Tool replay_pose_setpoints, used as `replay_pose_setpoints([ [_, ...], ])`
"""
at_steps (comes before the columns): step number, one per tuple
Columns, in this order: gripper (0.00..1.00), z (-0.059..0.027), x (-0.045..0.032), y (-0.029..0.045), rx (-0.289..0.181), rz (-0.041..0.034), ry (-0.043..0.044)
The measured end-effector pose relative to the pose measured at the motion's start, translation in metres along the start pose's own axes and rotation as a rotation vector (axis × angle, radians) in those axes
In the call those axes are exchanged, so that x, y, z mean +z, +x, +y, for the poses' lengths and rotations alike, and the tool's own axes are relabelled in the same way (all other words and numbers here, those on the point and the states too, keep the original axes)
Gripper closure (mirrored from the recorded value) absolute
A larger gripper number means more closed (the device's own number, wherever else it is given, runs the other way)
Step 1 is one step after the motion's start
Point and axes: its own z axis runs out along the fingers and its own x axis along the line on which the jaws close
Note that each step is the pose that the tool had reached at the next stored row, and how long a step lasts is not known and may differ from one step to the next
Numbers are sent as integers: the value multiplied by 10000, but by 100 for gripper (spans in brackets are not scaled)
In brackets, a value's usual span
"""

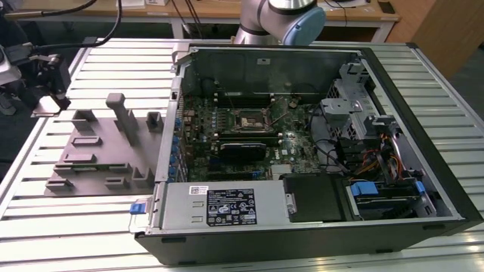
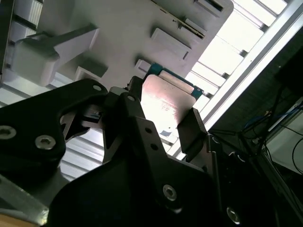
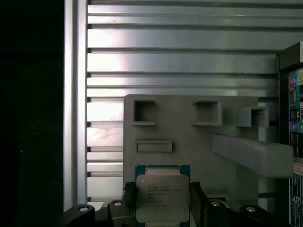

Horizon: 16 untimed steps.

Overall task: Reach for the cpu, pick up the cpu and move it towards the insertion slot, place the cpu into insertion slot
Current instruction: 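Pick up the cpu and move it towards the insertion slot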

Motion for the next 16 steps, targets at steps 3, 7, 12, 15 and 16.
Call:
replay_pose_setpoints([
  [3, 46, 4, -86, -3, 0, -12, 0],
  [7, 46, 7, -201, -8, -1, -25, 0],
  [12, 46, 11, -340, -13, -1, -41, -1],
  [15, 46, 14, -421, -16, -1, -52, -1],
  [16, 46, 15, -447, -17, -2, -54, -1],
])
